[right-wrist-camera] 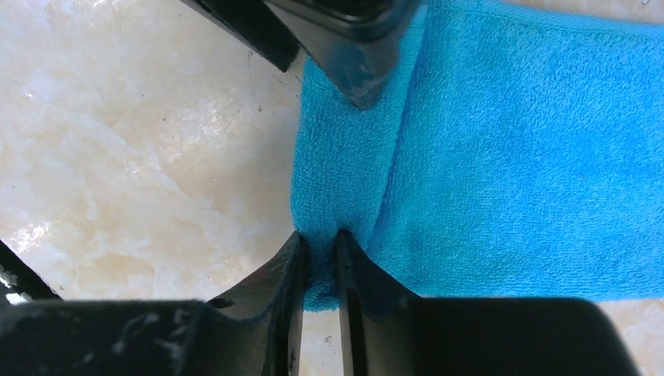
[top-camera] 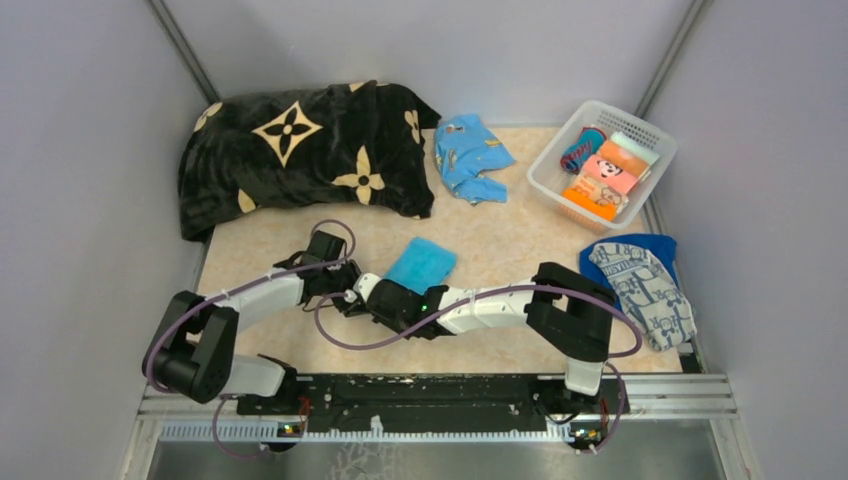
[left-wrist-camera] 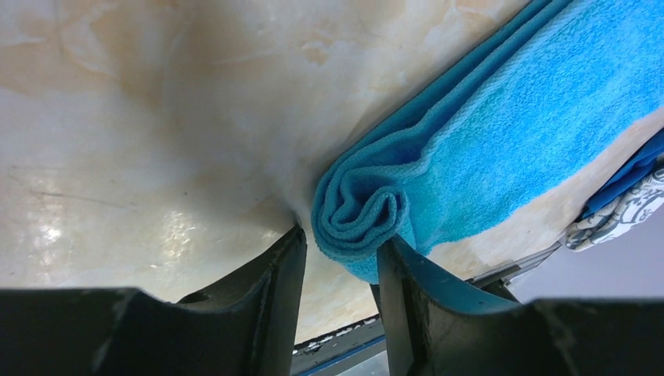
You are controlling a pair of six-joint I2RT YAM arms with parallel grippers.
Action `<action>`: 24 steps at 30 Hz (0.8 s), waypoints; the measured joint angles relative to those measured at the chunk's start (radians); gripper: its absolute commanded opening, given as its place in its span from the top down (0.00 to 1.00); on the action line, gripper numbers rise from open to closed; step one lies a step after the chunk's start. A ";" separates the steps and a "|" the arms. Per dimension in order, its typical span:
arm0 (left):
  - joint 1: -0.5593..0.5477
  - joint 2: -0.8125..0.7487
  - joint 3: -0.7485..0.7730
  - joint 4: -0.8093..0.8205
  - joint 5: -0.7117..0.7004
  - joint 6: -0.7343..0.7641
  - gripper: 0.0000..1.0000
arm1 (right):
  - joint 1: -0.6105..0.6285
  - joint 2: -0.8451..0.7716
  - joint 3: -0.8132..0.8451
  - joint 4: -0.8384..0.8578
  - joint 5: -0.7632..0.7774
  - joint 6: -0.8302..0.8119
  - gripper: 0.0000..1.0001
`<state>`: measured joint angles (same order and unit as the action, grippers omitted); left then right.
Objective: Roll the towels
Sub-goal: Roll the towel at the center of the board.
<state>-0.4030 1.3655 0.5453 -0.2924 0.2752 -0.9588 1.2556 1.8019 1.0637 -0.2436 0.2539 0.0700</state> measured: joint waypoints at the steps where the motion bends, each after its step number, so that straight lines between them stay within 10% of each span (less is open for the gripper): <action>1: 0.000 0.008 0.006 -0.001 0.003 0.003 0.51 | 0.000 0.000 0.002 -0.003 -0.001 0.000 0.89; 9: -0.005 -0.014 0.018 0.004 0.009 0.018 0.28 | -0.057 -0.002 0.011 -0.009 -0.127 -0.003 1.00; 24: 0.002 -0.265 -0.034 -0.198 -0.160 0.067 0.16 | -0.329 -0.010 -0.099 0.200 -0.888 0.219 1.00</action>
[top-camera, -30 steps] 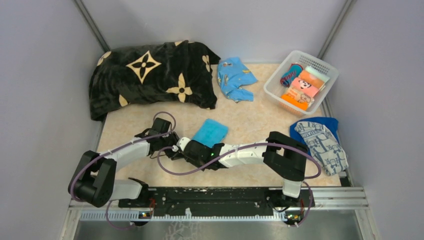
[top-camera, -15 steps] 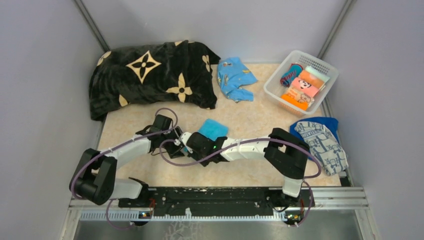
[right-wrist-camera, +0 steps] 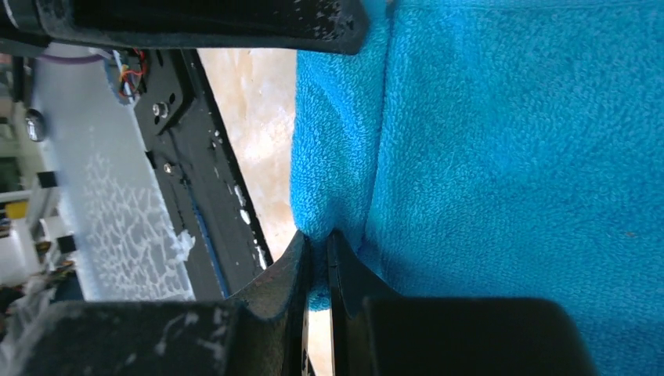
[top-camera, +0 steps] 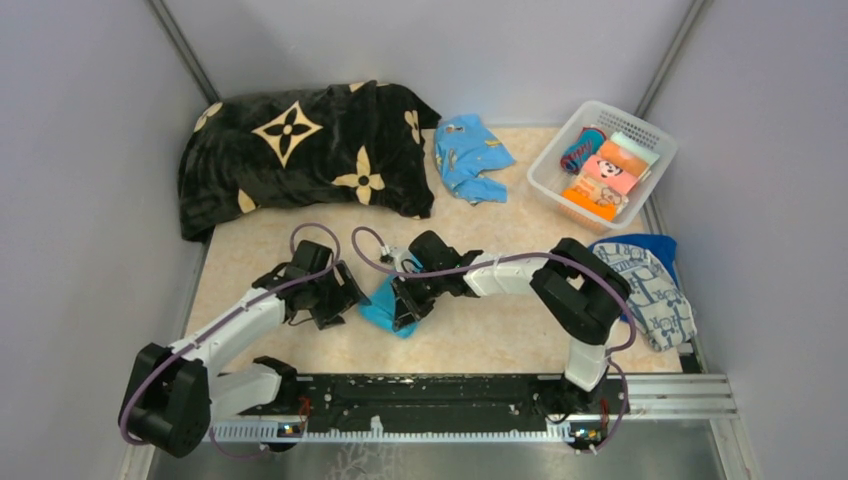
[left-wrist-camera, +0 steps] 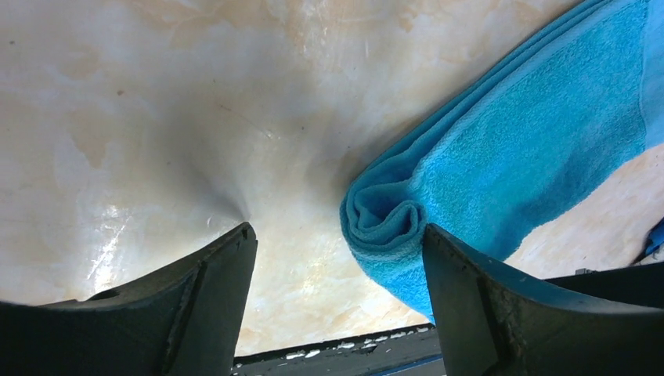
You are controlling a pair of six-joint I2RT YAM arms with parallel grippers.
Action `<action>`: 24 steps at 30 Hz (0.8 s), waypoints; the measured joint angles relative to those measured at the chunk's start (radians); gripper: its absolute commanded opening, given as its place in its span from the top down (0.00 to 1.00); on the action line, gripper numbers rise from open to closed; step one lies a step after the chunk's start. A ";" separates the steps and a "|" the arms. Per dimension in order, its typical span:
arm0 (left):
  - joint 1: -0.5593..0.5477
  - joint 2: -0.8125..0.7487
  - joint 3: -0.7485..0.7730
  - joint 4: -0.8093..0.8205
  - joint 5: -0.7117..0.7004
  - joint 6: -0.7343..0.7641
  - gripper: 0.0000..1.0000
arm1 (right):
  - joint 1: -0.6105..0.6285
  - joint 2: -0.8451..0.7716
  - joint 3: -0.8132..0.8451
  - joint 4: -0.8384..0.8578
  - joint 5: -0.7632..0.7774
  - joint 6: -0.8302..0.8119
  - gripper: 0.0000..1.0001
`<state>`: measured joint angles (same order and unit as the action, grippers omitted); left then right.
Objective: Roll the towels
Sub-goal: Roll the towel at the center of the board.
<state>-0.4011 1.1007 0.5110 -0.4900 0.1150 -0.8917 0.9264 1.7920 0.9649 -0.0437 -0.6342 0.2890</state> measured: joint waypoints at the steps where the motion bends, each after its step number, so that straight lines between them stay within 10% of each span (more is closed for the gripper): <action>1: 0.000 -0.003 -0.002 -0.003 0.002 0.000 0.16 | -0.006 0.003 -0.002 0.004 -0.016 0.005 1.00; 14: 0.000 -0.072 -0.006 -0.032 0.058 -0.006 0.17 | -0.018 0.032 -0.002 0.001 -0.030 0.023 1.00; 24: 0.000 0.066 -0.037 0.052 0.138 -0.024 0.48 | -0.018 0.035 -0.023 0.030 -0.026 0.042 1.00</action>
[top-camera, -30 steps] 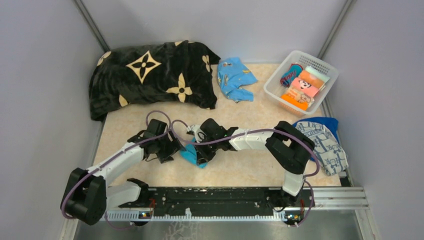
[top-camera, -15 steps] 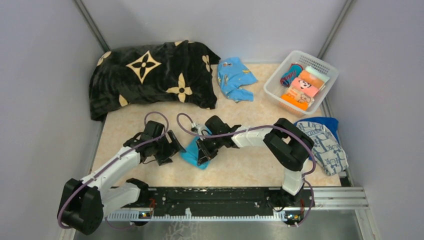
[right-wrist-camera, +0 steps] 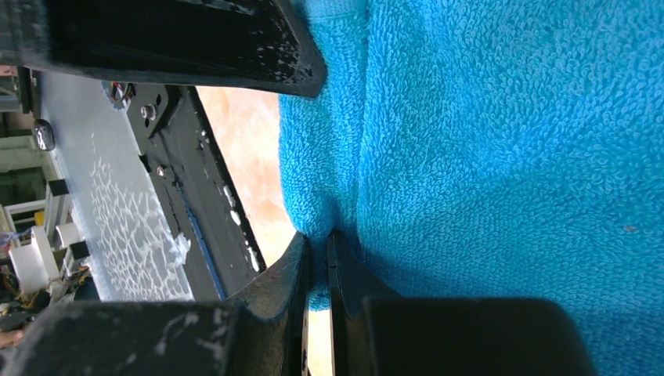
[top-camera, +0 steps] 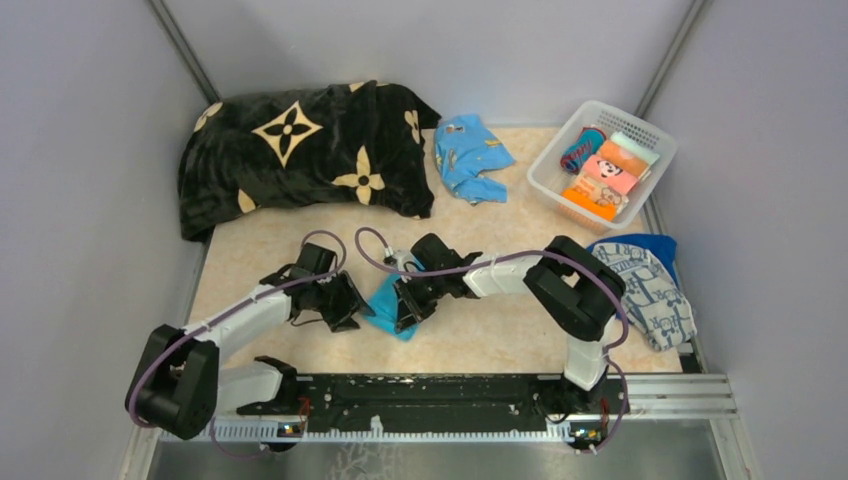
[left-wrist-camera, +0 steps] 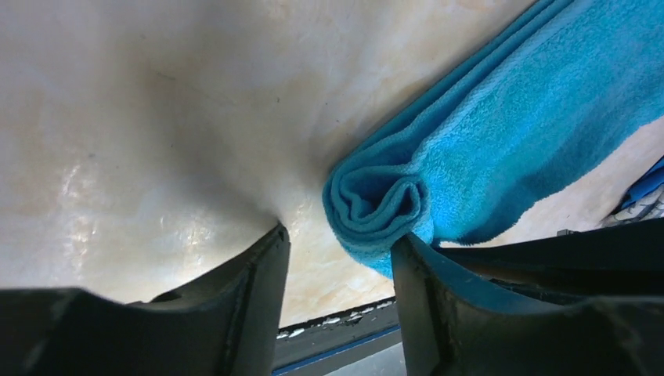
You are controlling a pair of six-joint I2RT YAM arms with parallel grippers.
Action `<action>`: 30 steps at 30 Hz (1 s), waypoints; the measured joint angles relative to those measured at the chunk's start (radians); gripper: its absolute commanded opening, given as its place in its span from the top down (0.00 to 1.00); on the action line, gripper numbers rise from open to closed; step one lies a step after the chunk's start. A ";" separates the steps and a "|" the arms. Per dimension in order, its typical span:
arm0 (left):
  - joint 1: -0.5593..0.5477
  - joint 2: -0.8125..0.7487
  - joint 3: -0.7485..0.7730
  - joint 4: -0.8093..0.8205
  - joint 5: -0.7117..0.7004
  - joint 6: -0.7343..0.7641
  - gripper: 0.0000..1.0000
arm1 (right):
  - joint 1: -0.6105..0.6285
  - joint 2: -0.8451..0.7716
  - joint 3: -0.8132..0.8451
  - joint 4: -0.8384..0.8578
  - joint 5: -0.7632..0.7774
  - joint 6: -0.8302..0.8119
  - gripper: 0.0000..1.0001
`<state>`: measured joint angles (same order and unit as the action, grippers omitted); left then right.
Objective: Roll the towels
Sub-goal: Roll the towel at the center of the board.
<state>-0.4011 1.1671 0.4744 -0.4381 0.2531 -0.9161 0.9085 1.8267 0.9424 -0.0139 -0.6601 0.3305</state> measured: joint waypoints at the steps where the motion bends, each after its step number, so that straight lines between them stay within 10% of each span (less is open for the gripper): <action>1: 0.000 0.013 0.000 0.010 0.003 0.001 0.52 | 0.000 0.000 -0.001 0.002 0.000 0.005 1.00; 5: 0.000 0.050 0.002 0.036 0.013 0.003 0.67 | 0.000 0.000 -0.008 0.025 0.000 0.022 1.00; 14: -0.001 0.084 0.051 0.026 -0.004 0.013 0.31 | -0.002 0.000 -0.035 0.070 -0.015 0.058 1.00; 30: 0.000 -0.086 0.042 -0.068 -0.059 0.024 0.20 | -0.092 0.015 -0.111 0.229 -0.139 0.224 1.00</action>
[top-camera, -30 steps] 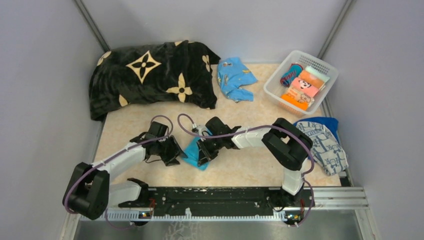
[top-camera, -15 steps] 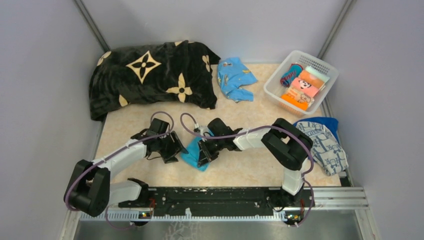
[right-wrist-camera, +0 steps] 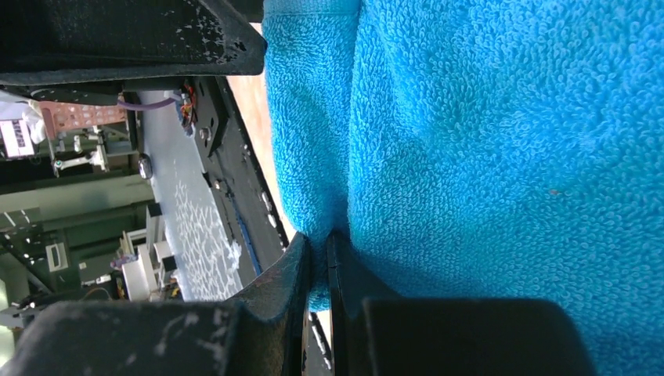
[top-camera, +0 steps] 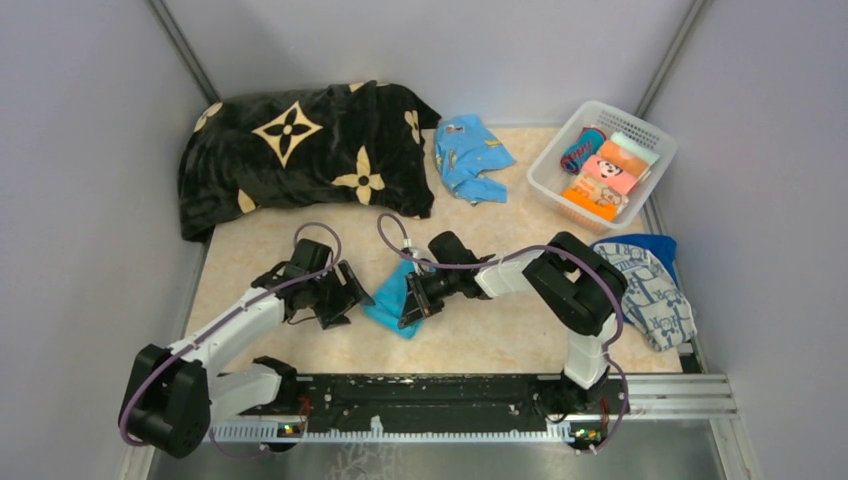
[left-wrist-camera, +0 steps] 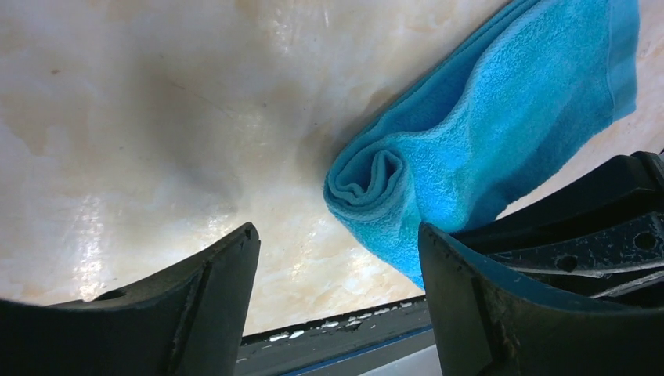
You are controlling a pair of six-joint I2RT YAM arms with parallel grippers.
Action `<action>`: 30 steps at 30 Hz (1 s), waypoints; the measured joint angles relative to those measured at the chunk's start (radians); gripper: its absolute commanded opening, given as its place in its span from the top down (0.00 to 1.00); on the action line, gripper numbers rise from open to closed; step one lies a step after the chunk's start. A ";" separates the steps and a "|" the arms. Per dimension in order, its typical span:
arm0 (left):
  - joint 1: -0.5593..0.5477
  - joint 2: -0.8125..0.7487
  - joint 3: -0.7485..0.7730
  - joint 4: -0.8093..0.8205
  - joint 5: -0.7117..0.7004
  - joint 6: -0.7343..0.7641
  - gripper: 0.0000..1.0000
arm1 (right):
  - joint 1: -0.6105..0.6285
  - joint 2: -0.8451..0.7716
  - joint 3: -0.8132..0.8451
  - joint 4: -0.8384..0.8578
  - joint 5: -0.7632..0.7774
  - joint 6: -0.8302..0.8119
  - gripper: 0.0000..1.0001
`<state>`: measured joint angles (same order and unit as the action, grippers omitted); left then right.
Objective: Roll the towels
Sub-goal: Roll the towel at the center of the board.
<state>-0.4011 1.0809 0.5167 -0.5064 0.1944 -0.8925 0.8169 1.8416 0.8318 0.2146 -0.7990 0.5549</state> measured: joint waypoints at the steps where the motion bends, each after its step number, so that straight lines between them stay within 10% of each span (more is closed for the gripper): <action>1: 0.000 0.008 0.001 0.010 0.005 0.000 0.20 | 0.000 0.000 0.000 -0.001 0.000 -0.001 1.00; 12: 0.000 0.201 0.053 0.064 0.046 0.027 0.34 | 0.000 0.000 0.000 -0.007 0.001 -0.003 1.00; 23: -0.003 0.272 0.074 0.076 0.064 0.069 0.78 | 0.000 0.000 0.000 0.031 -0.024 0.035 1.00; 30: -0.003 0.267 0.080 0.060 0.044 0.086 0.46 | -0.011 0.002 -0.020 0.081 -0.033 0.085 1.00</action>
<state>-0.4046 1.3479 0.5964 -0.4461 0.2386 -0.8066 0.8059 1.8435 0.8120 0.2958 -0.8322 0.6399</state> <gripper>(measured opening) 0.362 0.086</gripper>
